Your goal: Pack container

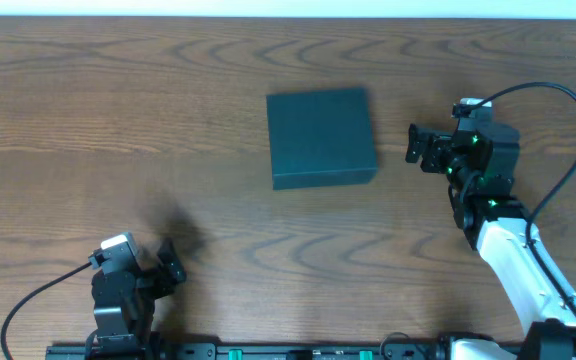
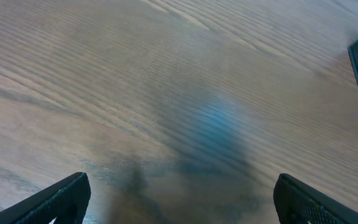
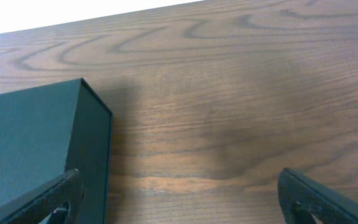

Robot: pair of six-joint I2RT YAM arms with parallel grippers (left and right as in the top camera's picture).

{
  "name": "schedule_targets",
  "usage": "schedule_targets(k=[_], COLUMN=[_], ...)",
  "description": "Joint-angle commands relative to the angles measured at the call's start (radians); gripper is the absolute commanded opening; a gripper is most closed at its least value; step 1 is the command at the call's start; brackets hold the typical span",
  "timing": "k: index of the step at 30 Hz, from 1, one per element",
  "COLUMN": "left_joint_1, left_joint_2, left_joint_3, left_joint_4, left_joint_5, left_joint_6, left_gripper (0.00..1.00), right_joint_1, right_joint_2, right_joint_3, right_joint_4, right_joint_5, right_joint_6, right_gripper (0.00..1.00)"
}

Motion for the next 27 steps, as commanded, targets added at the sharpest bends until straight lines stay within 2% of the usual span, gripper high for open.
schedule_targets(k=[1, 17, 19, 23, 27], left_joint_1=[-0.007, -0.007, -0.007, -0.007, -0.007], left_joint_2=[-0.010, -0.009, -0.009, -0.009, -0.009], left_joint_3=[-0.008, -0.008, -0.008, -0.008, -0.008], left_joint_4=[-0.025, -0.025, -0.025, -0.025, -0.025], left_joint_5=[0.000, 0.000, 0.000, 0.000, 0.000], left_joint_6=[0.022, 0.022, 0.022, 0.022, 0.022], left_gripper=[0.95, 0.95, 0.95, 0.95, 0.95], right_joint_1=[-0.008, 0.000, -0.004, 0.047, 0.051], right_joint_2=[-0.006, -0.031, -0.105, -0.391, -0.660], right_joint_3=[0.009, 0.008, 0.008, 0.008, 0.008], right_joint_4=[0.000, -0.029, -0.110, -0.398, -0.555], right_joint_5=[0.006, 0.006, 0.006, 0.006, 0.021], right_joint_6=[-0.004, -0.004, -0.004, -0.004, -0.025], right_gripper=[0.99, 0.99, 0.99, 0.99, 0.99])
